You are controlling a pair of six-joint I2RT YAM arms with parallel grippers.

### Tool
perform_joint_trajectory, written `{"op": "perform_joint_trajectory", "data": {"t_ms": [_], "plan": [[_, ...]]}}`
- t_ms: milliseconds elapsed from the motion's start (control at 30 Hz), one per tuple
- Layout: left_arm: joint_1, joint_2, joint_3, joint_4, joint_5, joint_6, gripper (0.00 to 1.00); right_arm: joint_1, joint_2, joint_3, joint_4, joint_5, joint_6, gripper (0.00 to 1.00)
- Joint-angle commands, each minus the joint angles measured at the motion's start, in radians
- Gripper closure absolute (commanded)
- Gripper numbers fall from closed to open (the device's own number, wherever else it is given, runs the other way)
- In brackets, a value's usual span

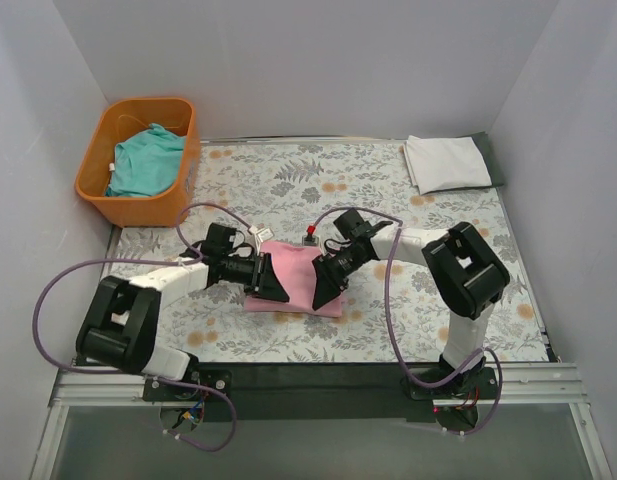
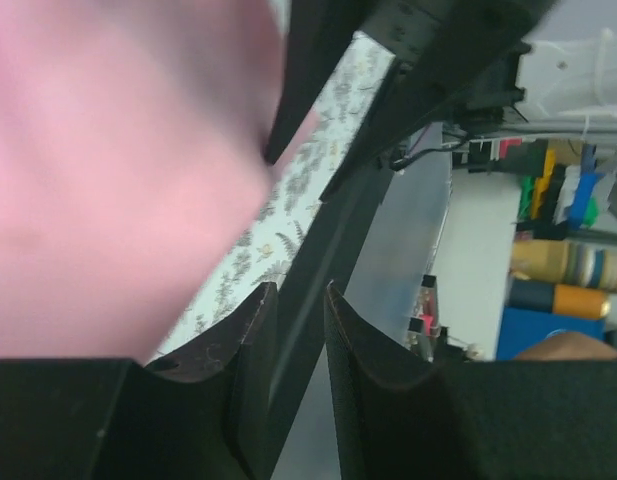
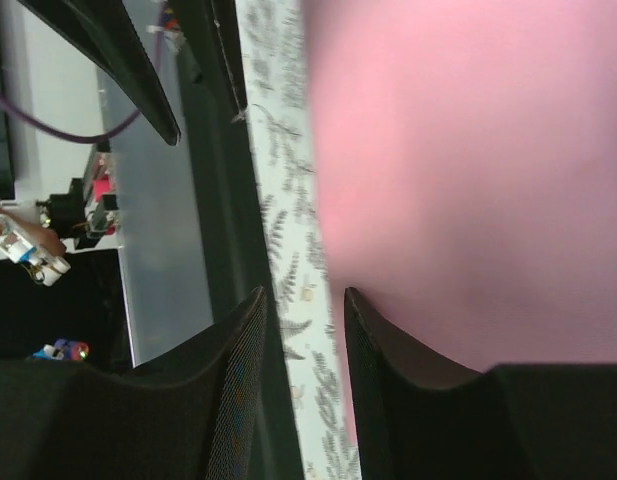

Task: Fold and stack the t-shirts
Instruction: Fold the tshirt

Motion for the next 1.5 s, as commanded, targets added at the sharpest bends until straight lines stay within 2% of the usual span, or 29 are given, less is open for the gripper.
{"op": "perform_joint_trajectory", "data": {"t_ms": [0,67,133,167,300,367,400,433,533,667,767,967,1067,1133,1200,1300,1433,1467], "plan": [[0.0,0.13,-0.044,0.06,-0.079,-0.069,0.75,-0.005,0.044,-0.027,0.066,0.085,0.028,0.62],[0.032,0.199,-0.063,0.083,-0.174,-0.072,0.75,-0.008,0.093,-0.042,0.063,0.122,0.024,0.63],[0.081,0.262,-0.048,0.061,-0.206,-0.051,0.76,-0.025,0.134,-0.048,0.062,0.176,0.016,0.63],[0.099,0.329,-0.017,0.047,-0.202,-0.04,0.78,-0.034,0.148,-0.048,0.054,0.182,0.011,0.63],[0.138,0.413,0.073,-0.01,-0.147,0.015,0.8,-0.097,0.17,-0.01,-0.018,0.214,-0.056,0.65],[0.14,0.381,0.095,-0.038,-0.011,0.042,0.8,-0.123,0.135,0.024,-0.069,0.193,-0.102,0.67],[0.14,0.347,0.103,-0.042,0.02,0.073,0.78,-0.123,0.113,0.038,-0.157,0.171,-0.149,0.67],[0.14,0.254,0.109,-0.047,0.039,0.087,0.78,-0.124,0.061,0.05,-0.191,0.153,-0.226,0.68],[0.14,0.099,0.136,-0.047,0.071,0.099,0.76,-0.141,-0.047,0.1,-0.244,0.066,-0.291,0.67],[0.14,0.114,0.195,0.052,0.041,-0.014,0.75,-0.164,-0.076,0.212,-0.235,0.022,-0.279,0.65],[0.14,0.227,0.236,0.181,-0.008,-0.11,0.75,-0.19,0.012,0.303,-0.199,0.042,-0.27,0.65],[0.159,0.43,0.343,0.359,-0.099,-0.212,0.75,-0.284,0.283,0.487,-0.15,0.024,-0.208,0.69],[0.204,0.577,0.399,0.355,-0.12,-0.234,0.75,-0.333,0.395,0.535,-0.138,0.036,-0.185,0.7],[0.235,0.638,0.408,0.353,-0.133,-0.206,0.74,-0.365,0.46,0.558,-0.126,0.061,-0.168,0.71],[0.244,0.677,0.44,0.277,-0.14,-0.14,0.74,-0.382,0.51,0.611,-0.124,0.093,-0.164,0.71],[0.248,0.668,0.448,0.248,-0.122,-0.126,0.74,-0.385,0.538,0.709,-0.126,0.117,-0.164,0.71],[0.253,0.561,0.44,0.165,-0.087,-0.079,0.73,-0.379,0.481,0.765,-0.13,0.101,-0.168,0.68],[0.253,0.48,0.433,0.159,-0.079,-0.063,0.73,-0.377,0.454,0.75,-0.132,0.087,-0.162,0.67]]}}
